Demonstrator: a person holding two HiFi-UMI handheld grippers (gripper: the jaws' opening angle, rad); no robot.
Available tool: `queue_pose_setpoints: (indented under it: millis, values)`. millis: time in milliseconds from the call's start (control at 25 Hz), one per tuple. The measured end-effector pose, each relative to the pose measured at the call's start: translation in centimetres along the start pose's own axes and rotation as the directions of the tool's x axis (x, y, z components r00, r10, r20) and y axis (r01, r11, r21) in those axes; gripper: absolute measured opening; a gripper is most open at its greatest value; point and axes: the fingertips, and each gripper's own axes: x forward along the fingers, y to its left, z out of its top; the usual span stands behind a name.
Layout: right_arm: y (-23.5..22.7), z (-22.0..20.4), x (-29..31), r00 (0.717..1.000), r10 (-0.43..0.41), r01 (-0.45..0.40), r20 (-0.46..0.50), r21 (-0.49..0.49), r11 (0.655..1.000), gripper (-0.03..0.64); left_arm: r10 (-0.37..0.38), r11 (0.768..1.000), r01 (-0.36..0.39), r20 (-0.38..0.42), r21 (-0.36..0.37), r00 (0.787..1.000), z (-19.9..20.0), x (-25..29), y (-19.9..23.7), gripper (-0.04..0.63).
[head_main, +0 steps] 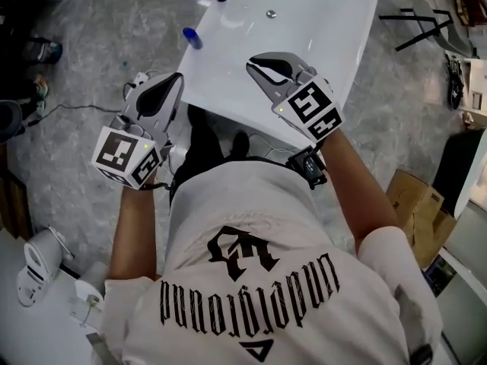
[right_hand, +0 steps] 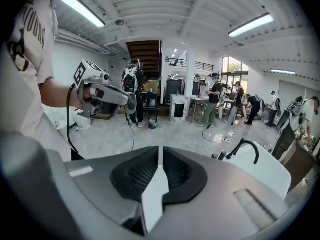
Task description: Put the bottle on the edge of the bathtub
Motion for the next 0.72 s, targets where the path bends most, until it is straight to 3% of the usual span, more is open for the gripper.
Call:
queue_pose_setpoints:
  millis: [240,720]
  values:
    - [0.7,2.6,-3.8,0.997,-0.002,0.003,0.071,-0.021,1.000,0.018,0.040,0.998,-0.042,0.034,0.044,0.999,3.2,-2.6,-2.5,0.006]
    - [2.6,6.5,-10.1,0.980,-0.035,0.040,0.194,-0.021,0.999,0.002,0.060,0.996,-0.064,0.066,0.056,0.996,5.2,-4.8,-5.9,0.006]
